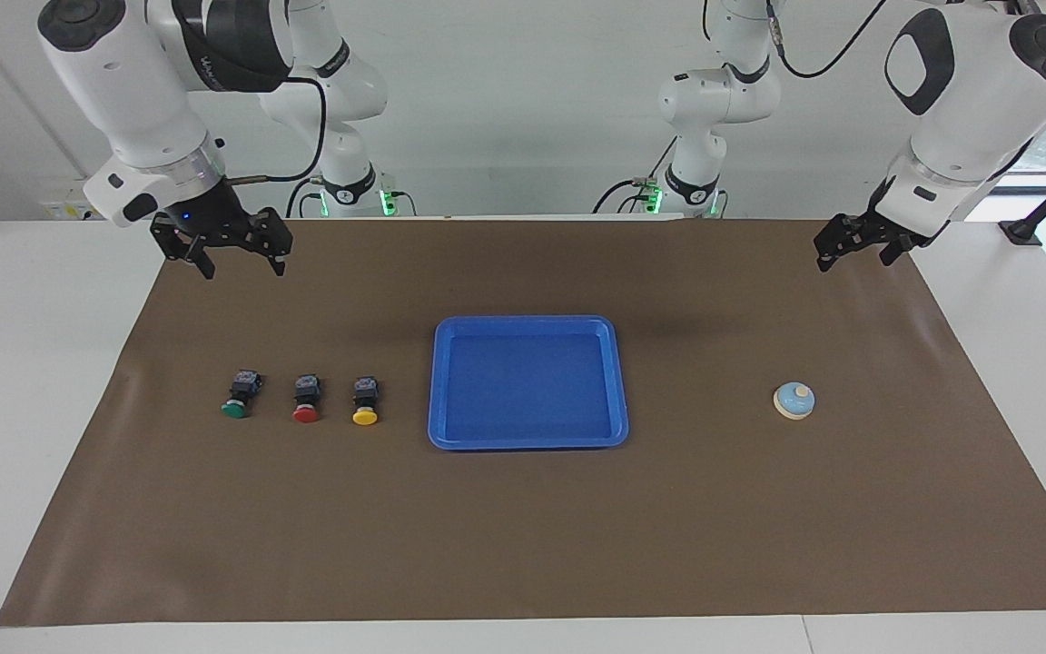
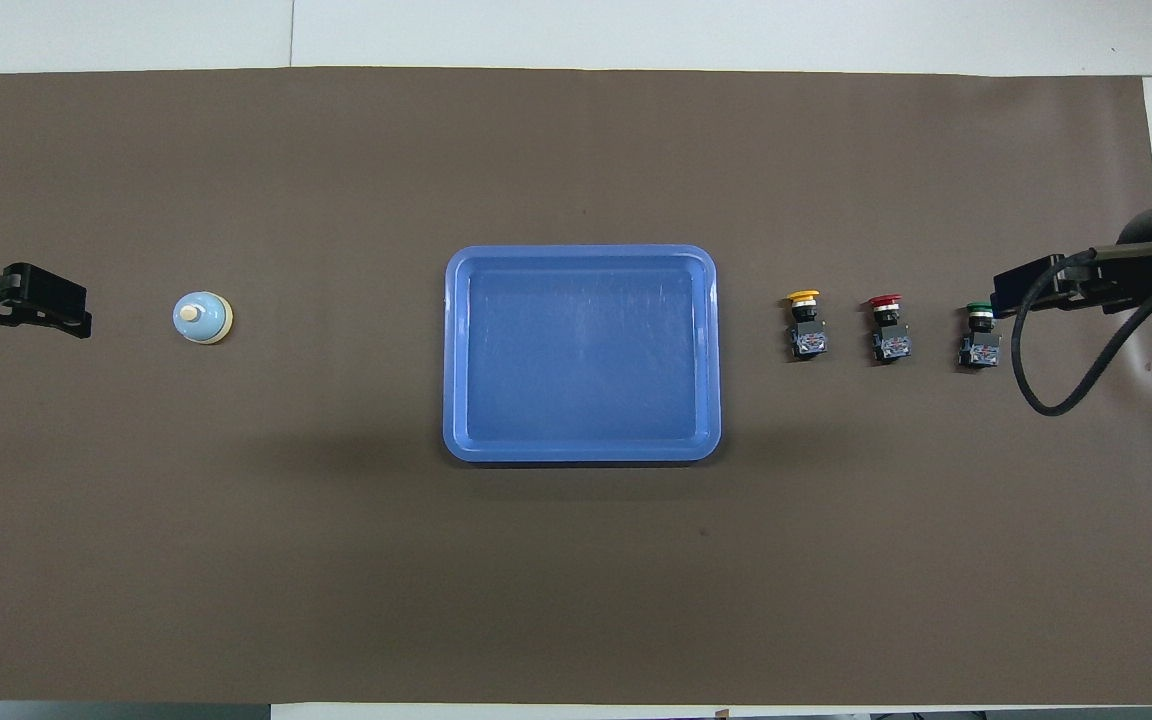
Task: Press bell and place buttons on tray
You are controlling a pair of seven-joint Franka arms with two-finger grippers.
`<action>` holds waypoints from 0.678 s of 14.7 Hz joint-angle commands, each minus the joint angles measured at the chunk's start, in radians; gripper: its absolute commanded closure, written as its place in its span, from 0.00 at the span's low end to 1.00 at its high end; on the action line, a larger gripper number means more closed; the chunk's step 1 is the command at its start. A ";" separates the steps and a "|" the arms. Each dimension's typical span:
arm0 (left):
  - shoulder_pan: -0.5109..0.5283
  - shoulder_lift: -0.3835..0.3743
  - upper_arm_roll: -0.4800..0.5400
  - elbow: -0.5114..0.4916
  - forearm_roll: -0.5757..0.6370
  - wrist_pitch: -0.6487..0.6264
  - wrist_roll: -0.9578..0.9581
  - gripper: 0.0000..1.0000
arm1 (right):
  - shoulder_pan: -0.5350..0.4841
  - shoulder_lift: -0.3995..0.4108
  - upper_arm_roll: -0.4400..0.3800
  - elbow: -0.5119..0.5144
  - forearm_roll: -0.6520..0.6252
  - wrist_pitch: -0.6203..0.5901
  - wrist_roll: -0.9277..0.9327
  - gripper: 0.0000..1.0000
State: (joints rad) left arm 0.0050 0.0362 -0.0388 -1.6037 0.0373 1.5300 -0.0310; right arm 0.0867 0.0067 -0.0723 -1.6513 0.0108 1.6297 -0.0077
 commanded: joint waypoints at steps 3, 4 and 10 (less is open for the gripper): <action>-0.002 -0.032 0.007 -0.030 -0.008 0.004 -0.003 0.00 | -0.009 -0.014 0.006 -0.010 -0.011 -0.008 -0.017 0.00; 0.000 -0.032 0.007 -0.032 -0.008 0.005 -0.003 0.00 | -0.009 -0.014 0.006 -0.010 -0.011 -0.008 -0.017 0.00; 0.029 -0.079 0.010 -0.217 -0.008 0.214 -0.009 1.00 | -0.009 -0.014 0.006 -0.010 -0.011 -0.008 -0.017 0.00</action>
State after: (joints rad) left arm 0.0112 0.0110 -0.0298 -1.7031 0.0373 1.6474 -0.0349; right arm 0.0867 0.0066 -0.0724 -1.6513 0.0108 1.6297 -0.0077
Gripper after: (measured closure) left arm 0.366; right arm 0.000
